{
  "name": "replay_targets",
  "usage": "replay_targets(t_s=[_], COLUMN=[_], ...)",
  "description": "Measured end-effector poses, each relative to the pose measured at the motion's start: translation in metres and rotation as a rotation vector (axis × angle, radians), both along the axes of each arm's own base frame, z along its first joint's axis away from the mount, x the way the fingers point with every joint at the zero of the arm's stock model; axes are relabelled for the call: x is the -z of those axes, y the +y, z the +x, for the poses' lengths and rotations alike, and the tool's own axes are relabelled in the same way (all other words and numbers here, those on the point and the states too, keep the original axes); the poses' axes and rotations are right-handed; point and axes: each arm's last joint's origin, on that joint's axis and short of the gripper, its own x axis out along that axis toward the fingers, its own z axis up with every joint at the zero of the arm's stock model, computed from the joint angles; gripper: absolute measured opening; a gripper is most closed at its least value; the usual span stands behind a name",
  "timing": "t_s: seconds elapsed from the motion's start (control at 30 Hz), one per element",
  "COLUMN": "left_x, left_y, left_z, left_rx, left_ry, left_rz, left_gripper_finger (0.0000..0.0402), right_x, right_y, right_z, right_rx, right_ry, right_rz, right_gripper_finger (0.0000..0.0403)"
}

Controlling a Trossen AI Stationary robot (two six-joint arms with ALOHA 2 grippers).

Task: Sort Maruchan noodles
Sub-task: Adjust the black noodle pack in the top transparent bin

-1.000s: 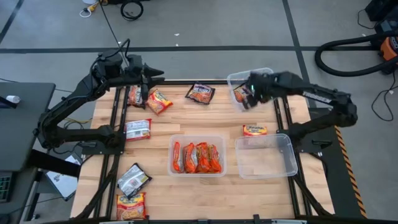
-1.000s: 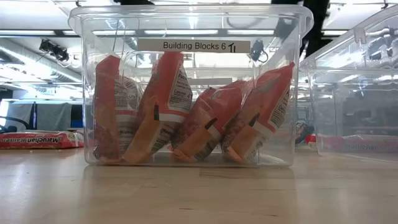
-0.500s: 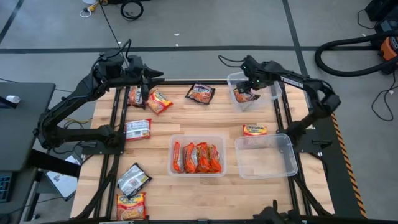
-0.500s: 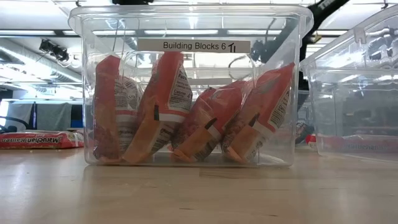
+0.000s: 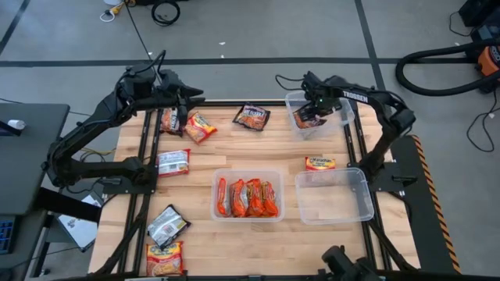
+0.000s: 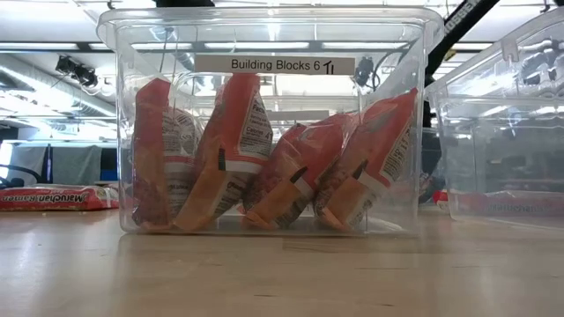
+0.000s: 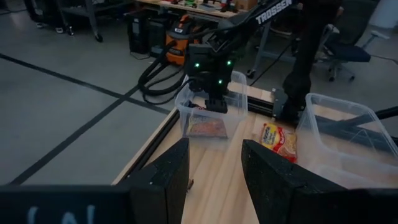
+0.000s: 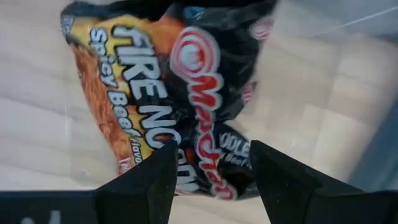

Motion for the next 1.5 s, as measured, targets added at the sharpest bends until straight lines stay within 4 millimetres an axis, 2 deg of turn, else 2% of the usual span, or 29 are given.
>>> replay_targets(t_s=[0.17, 0.27, 0.37, 0.5, 0.53, 0.63, 0.73, 0.87, 0.97, 1.1, 1.37, 1.5], left_x=[0.002, 0.004, 0.005, 0.005, 0.005, 0.005, 0.005, 0.005, 0.005, 0.004, 0.005, 0.003], left_y=[0.001, 0.0, 0.0, 0.0, 0.0, 0.0, 0.0, 0.0, 0.0, 0.0, -0.001, -0.004], left_z=[-0.001, -0.001, -0.002, -0.002, -0.002, -0.002, -0.002, -0.002, -0.002, -0.001, -0.002, -0.006], left_rx=[-0.039, -0.046, -0.047, -0.047, -0.047, -0.047, -0.047, -0.047, -0.046, -0.046, -0.045, -0.044], left_ry=[0.012, 0.031, 0.039, 0.041, 0.041, 0.04, 0.041, 0.041, 0.04, 0.037, 0.043, 0.039], left_rz=[-0.022, -0.033, -0.039, -0.039, -0.039, -0.038, -0.038, -0.038, -0.036, -0.032, -0.042, -0.044], left_gripper_finger=[0.015, 0.015, 0.015, 0.015, 0.015, 0.015, 0.015, 0.015, 0.015, 0.015, 0.015, 0.015], right_x=[0.014, 0.017, 0.018, 0.014, 0.011, -0.001, -0.022, -0.058, -0.073, -0.067, -0.029, -0.024], right_y=[-0.004, -0.005, -0.007, -0.005, -0.004, 0.001, 0.013, 0.029, 0.032, 0.026, 0.01, 0.006], right_z=[0.003, 0.005, 0.006, 0.005, 0.005, 0.001, -0.009, -0.03, -0.037, -0.034, -0.019, -0.017], right_rx=[-0.006, -0.003, 0.005, -0.005, -0.012, -0.009, 0.019, 0.127, 0.207, 0.282, 0.278, 0.314], right_ry=[0.018, 0.001, -0.016, -0.028, -0.031, -0.037, 0.016, 0.193, 0.164, 0.21, 0.383, 0.392], right_rz=[0.046, 0.053, 0.046, 0.037, 0.034, 0.024, -0.019, -0.171, -0.273, -0.326, -0.294, -0.325], right_gripper_finger=[0.0198, 0.0171, 0.0119, 0.0022, 0.0013, 0.0012, 0.0006, 0.0007, 0.0005, 0.0004, 0.0006, 0.0009])
